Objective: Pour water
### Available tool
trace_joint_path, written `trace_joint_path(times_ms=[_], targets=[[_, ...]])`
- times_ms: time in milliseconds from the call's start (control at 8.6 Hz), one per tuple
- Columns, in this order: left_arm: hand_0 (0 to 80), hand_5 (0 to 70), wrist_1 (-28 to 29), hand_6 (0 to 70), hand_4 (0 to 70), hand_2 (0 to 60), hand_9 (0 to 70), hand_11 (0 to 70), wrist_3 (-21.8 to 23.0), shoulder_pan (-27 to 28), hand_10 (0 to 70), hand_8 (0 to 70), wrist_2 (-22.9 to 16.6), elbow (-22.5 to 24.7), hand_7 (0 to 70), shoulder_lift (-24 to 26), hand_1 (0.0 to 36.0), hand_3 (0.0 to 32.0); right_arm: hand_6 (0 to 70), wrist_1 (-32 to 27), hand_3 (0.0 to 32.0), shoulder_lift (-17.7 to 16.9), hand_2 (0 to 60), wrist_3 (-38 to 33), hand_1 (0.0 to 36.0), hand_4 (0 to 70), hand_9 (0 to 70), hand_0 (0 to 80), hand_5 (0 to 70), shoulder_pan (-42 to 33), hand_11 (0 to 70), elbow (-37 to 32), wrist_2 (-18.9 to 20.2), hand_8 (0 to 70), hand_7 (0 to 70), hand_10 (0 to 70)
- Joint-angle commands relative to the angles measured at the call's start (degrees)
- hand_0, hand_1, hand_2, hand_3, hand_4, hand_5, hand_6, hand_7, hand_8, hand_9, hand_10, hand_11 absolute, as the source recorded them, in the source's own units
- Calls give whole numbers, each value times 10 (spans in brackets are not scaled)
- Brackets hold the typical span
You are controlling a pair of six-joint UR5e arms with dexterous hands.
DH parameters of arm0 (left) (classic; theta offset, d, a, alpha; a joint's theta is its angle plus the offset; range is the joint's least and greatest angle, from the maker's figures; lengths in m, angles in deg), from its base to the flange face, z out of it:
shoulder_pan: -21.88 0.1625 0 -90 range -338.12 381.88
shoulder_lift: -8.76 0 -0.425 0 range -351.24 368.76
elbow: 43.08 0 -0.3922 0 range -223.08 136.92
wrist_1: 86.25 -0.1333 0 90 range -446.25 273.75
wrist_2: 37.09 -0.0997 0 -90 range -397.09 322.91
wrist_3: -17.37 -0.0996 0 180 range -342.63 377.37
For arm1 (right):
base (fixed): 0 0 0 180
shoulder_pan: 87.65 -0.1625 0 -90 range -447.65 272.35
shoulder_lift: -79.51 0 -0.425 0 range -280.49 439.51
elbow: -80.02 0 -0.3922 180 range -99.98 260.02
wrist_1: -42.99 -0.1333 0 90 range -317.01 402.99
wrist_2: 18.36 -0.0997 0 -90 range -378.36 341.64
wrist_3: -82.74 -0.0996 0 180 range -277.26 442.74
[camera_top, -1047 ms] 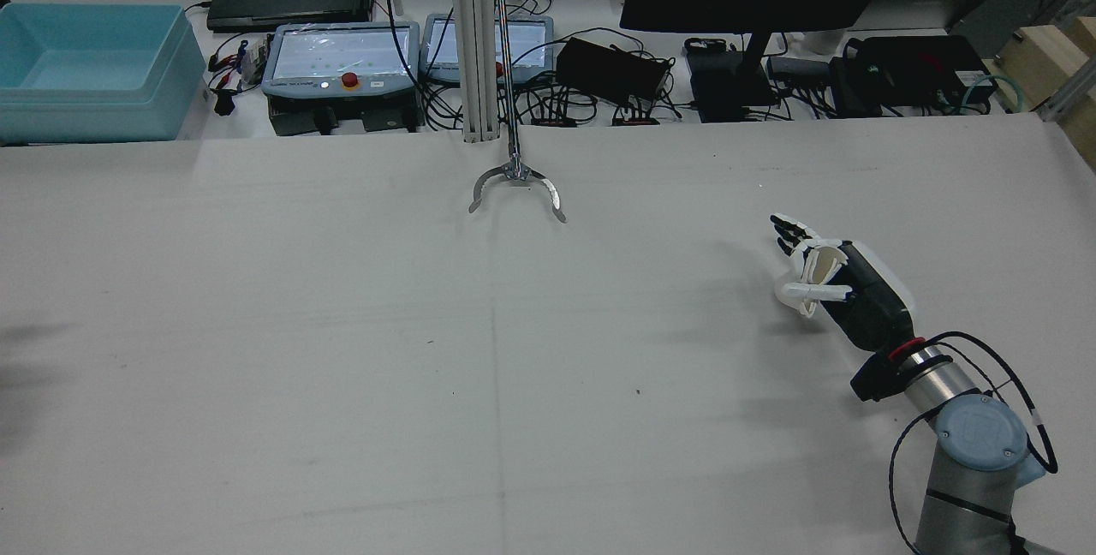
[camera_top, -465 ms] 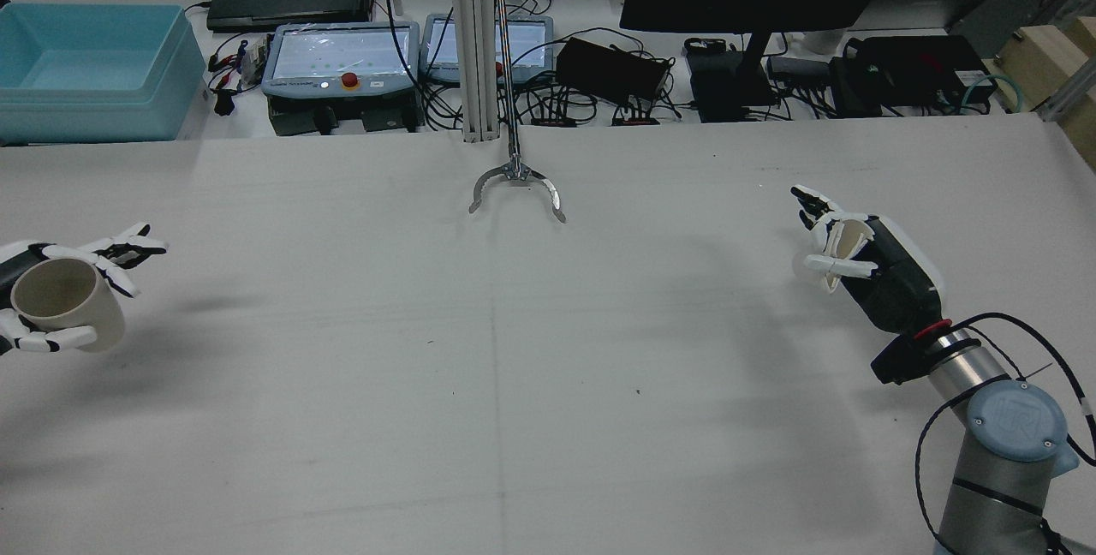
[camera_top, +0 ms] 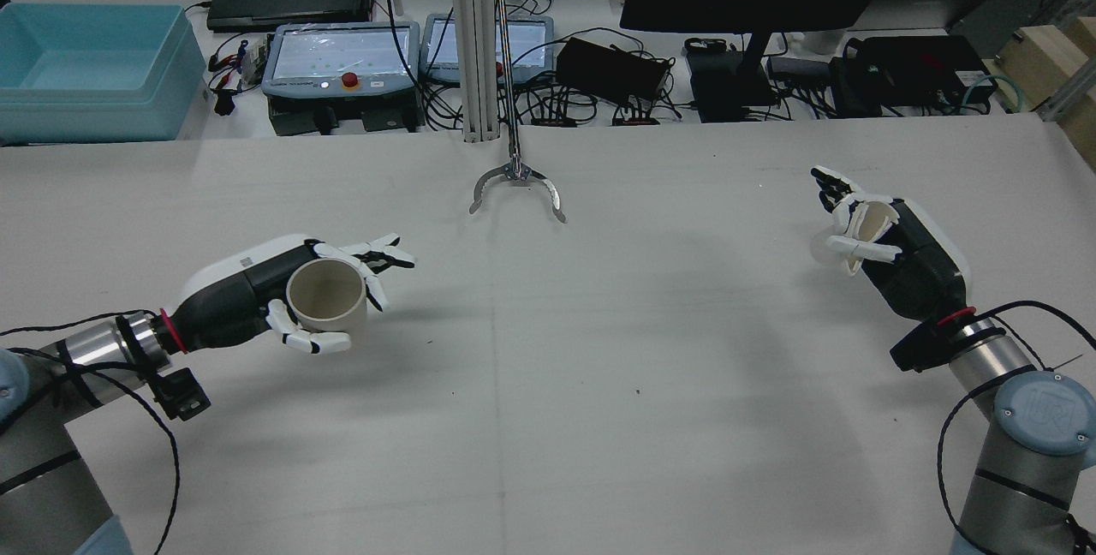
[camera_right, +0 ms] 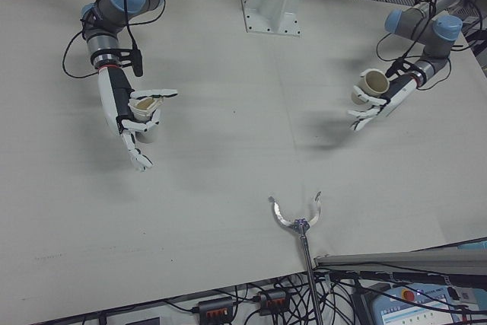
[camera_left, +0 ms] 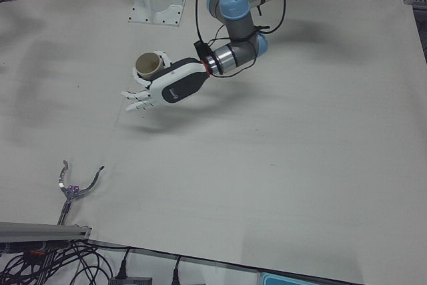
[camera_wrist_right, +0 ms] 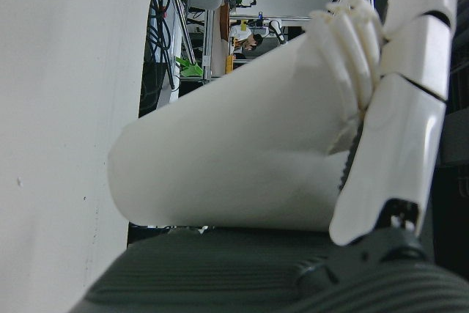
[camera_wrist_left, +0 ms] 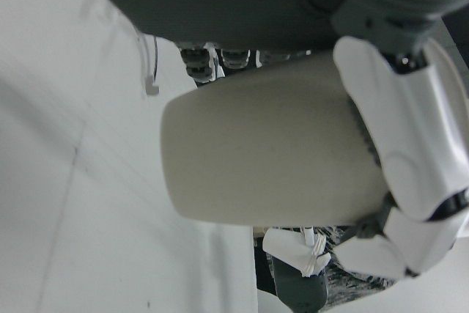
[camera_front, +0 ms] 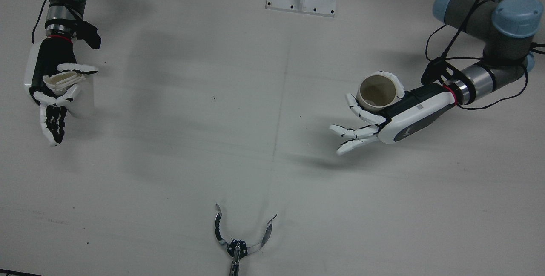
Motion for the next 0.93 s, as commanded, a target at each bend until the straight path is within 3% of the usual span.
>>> trace_joint_path(times_ms=[0, 349, 465, 581, 698, 814], targets=[[406, 219, -84, 165, 700, 594, 39, 86, -40, 110, 61, 29, 14, -62, 234, 188, 146, 0, 97, 5, 0, -1, 65, 3, 202, 538, 102, 593, 484, -8, 64, 25, 2, 66, 203, 35], [406, 214, -97, 165, 700, 592, 39, 86, -58, 160, 61, 28, 36, -72, 232, 215, 146, 0, 105, 42, 0, 7, 58, 20, 207, 537, 104, 604, 488, -8, 61, 82, 2, 66, 217, 33], [406, 217, -99, 165, 700, 589, 38, 85, -58, 159, 60, 28, 35, -71, 231, 215, 145, 0, 107, 88, 0, 7, 49, 94, 211, 526, 101, 614, 495, -10, 57, 169, 3, 64, 224, 29], [407, 221, -100, 165, 700, 589, 38, 86, -58, 159, 60, 28, 35, -69, 230, 214, 145, 0, 112, 167, 0, 10, 26, 234, 226, 489, 93, 642, 513, -7, 60, 304, 3, 59, 230, 29], [409, 219, -102, 164, 700, 586, 35, 84, -57, 158, 59, 26, 35, -68, 229, 214, 146, 0, 123, 232, 0, 62, 20, 360, 227, 488, 98, 652, 514, -9, 65, 382, 7, 64, 238, 32], [409, 215, -103, 163, 700, 582, 35, 85, -54, 154, 60, 27, 35, -64, 227, 214, 145, 0, 133, 262, 0, 90, 35, 405, 214, 508, 94, 623, 502, 3, 66, 400, 9, 64, 242, 35]])
